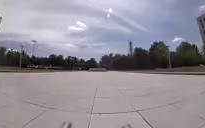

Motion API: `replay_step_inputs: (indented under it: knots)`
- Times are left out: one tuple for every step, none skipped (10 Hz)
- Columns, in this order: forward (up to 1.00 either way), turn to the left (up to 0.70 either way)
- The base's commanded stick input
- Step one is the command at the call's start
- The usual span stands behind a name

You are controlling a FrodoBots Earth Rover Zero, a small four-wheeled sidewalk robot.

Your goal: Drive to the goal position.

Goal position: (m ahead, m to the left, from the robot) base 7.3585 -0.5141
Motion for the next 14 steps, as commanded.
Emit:
replay_step_inputs:
  knots:
    - [0.7,0.03]
    - [0.7,0.03]
    - [0.7,0.03]
    - [0.7,0.02]
    - [0.7,0.02]
    - [0.7,0.01]
    - [0.7,0.0]
    - [0.7,0.0]
    - [0.7,0.0]
    - [0.7,0.0]
    - [0.7,0.0]
    - [0.7,0.0]
    - [0.7,0.0]
    - [0.7,0.02]
